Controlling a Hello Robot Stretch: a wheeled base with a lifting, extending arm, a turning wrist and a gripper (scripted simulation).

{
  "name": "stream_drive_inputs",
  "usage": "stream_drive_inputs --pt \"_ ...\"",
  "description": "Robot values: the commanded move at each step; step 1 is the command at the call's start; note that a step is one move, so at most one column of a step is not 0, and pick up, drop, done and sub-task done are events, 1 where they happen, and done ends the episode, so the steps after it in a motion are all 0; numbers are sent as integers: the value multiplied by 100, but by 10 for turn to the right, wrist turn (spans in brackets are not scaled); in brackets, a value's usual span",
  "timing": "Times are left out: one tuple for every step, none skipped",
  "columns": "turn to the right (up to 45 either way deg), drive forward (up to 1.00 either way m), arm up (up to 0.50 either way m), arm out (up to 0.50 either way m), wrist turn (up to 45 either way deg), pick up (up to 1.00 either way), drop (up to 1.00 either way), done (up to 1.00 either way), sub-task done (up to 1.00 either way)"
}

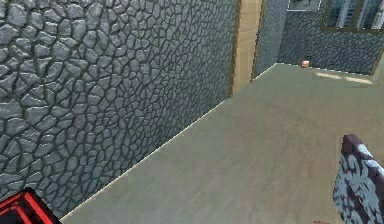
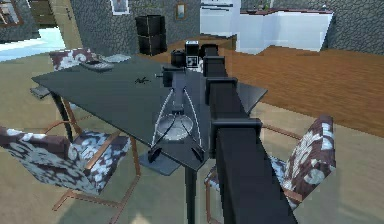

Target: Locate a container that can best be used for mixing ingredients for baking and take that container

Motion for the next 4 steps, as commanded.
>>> stream_drive_inputs --pt "0 0 0 0 450 0 0 0 0" --pt "0 0 0 0 450 0 0 0 0" --pt "0 0 0 0 450 0 0 0 0" --pt "0 0 0 0 210 0 0 0 0"
